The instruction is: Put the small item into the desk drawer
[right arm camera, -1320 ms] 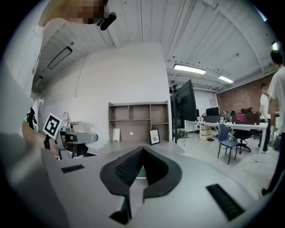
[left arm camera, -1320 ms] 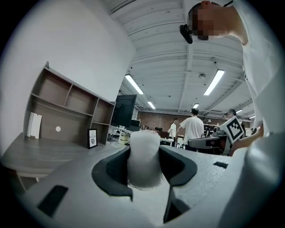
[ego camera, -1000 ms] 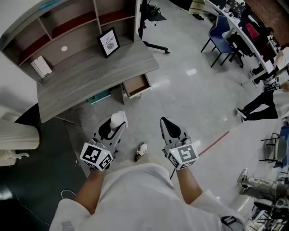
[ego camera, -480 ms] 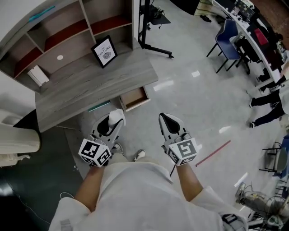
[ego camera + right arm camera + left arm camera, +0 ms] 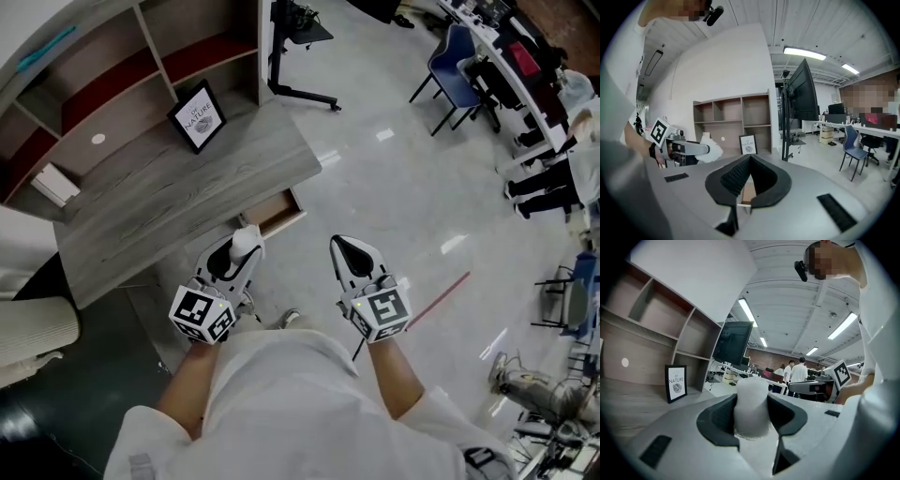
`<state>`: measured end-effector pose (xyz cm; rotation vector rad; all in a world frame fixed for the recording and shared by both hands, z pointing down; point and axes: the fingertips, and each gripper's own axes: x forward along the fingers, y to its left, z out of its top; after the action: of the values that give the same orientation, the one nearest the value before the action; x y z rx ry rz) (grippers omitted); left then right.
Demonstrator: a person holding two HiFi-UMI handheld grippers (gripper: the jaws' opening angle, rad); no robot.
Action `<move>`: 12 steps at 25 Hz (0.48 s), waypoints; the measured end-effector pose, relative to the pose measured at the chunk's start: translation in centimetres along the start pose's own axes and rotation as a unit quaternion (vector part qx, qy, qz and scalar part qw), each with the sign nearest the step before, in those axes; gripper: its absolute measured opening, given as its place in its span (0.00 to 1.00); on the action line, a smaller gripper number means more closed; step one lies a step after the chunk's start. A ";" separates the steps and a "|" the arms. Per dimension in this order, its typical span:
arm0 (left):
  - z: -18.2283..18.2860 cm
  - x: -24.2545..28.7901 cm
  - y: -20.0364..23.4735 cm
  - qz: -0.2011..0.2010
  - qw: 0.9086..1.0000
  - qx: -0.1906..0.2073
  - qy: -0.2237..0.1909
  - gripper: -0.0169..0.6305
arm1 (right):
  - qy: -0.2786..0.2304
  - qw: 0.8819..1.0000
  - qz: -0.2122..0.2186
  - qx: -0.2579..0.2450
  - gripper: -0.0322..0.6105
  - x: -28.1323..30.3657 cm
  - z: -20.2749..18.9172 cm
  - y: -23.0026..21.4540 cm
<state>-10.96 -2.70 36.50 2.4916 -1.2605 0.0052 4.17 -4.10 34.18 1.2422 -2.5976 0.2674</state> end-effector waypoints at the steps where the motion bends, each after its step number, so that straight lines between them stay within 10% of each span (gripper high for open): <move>1: -0.3 0.5 0.5 -0.004 1.000 -0.003 0.005 0.32 | 0.004 1.000 -0.003 0.001 0.05 0.5 -0.1 -0.1; 12: -9.0 5.8 5.0 -0.002 0.995 0.029 0.092 0.32 | 0.067 0.997 0.000 0.030 0.05 4.9 -7.1 -0.8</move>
<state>-10.03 -7.21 47.36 2.4756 -1.1945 0.2678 2.87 -6.27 42.47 1.2018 -2.4926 0.4174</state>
